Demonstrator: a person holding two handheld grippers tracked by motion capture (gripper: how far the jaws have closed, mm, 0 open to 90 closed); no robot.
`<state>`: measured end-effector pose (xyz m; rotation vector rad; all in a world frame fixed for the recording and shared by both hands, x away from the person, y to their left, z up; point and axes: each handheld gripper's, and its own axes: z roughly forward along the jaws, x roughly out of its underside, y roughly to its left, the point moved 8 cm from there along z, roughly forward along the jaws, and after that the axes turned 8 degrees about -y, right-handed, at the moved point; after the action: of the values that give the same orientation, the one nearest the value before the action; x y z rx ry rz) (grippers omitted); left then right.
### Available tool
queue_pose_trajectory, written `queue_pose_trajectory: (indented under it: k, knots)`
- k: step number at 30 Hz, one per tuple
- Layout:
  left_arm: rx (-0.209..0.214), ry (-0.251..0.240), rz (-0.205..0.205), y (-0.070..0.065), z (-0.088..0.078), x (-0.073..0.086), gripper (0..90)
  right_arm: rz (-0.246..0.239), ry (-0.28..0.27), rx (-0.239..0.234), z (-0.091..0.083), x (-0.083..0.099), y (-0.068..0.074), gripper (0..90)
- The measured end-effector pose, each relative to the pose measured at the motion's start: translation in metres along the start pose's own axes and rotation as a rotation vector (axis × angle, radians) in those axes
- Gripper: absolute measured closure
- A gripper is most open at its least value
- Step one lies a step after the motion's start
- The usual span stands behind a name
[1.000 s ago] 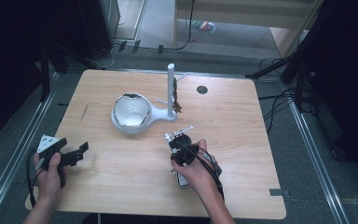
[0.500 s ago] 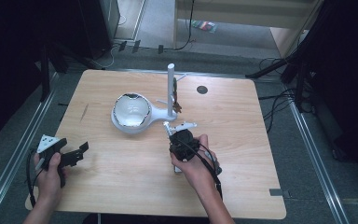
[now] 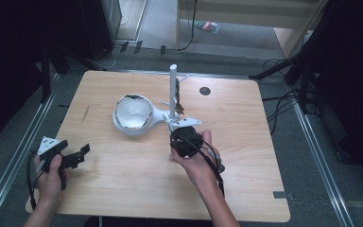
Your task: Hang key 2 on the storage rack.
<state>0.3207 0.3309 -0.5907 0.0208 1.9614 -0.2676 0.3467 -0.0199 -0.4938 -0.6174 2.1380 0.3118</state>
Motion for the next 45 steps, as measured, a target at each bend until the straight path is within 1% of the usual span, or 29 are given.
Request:
queue_pose_trajectory:
  k: [6, 9, 10, 12, 14, 19, 23, 24, 25, 26, 29, 31, 33, 34, 37, 41, 43, 45]
  knots:
    - [0.001, 0.000, 0.005, 0.000, 0.000, 0.000, 8.0, -0.006, -0.035, 0.002, 0.001, -0.009, -0.001, 76.2]
    - [0.003, 0.003, 0.004, 0.000, 0.000, 0.000, 8.1, 0.001, -0.049, 0.003, 0.001, -0.012, -0.001, 76.2]
    - [0.003, 0.002, 0.005, 0.000, 0.000, 0.000, 8.1, 0.004, -0.063, -0.001, 0.000, -0.015, -0.001, 76.1]
    - [0.003, 0.002, 0.005, 0.000, 0.000, 0.000, 8.1, 0.004, -0.069, -0.007, 0.000, -0.016, -0.002, 76.1]
    - [0.003, 0.001, 0.003, 0.000, 0.000, 0.000, 8.1, 0.017, -0.084, -0.012, 0.000, -0.019, -0.003, 76.2]
    - [0.002, 0.001, 0.003, 0.000, 0.000, 0.000, 8.1, 0.028, -0.114, -0.032, 0.002, -0.025, -0.007, 76.2]
    - [0.002, 0.000, -0.001, 0.000, 0.000, 0.000, 8.1, 0.040, -0.125, -0.038, 0.004, -0.028, -0.010, 76.2]
    - [0.002, 0.000, 0.004, 0.000, 0.000, 0.000, 8.1, 0.050, -0.126, -0.041, 0.006, -0.030, -0.012, 76.2]
    - [0.002, 0.000, 0.004, 0.000, 0.000, 0.000, 8.1, 0.050, -0.126, -0.041, 0.006, -0.030, -0.012, 76.2]
    - [0.003, 0.001, 0.003, 0.000, 0.000, 0.000, 8.1, 0.051, -0.135, -0.052, 0.008, -0.032, -0.015, 76.2]
    - [0.003, 0.001, 0.005, 0.000, 0.000, 0.000, 8.1, 0.072, -0.148, -0.061, 0.010, -0.036, -0.018, 76.2]
    - [0.003, 0.002, 0.005, 0.000, 0.000, 0.000, 8.1, 0.076, -0.153, -0.066, 0.011, -0.036, -0.020, 76.2]
    - [0.002, -0.001, 0.002, 0.000, 0.000, 0.000, 8.1, 0.092, -0.161, -0.079, 0.013, -0.038, -0.023, 76.2]
    - [0.002, 0.000, 0.002, 0.000, 0.000, 0.000, 8.1, 0.090, -0.168, -0.086, 0.014, -0.039, -0.024, 76.2]
    - [0.002, 0.000, 0.001, 0.000, 0.000, 0.000, 8.1, 0.092, -0.170, -0.096, 0.016, -0.039, -0.026, 76.2]
    - [0.003, 0.003, 0.004, 0.000, 0.000, 0.000, 8.1, 0.118, -0.178, -0.119, 0.021, -0.041, -0.029, 76.2]
    - [0.004, 0.003, 0.001, 0.000, 0.000, 0.000, 8.1, 0.122, -0.178, -0.126, 0.021, -0.041, -0.029, 76.2]
    - [0.003, 0.003, 0.001, 0.000, 0.000, 0.000, 8.1, 0.142, -0.177, -0.138, 0.025, -0.040, -0.032, 76.2]
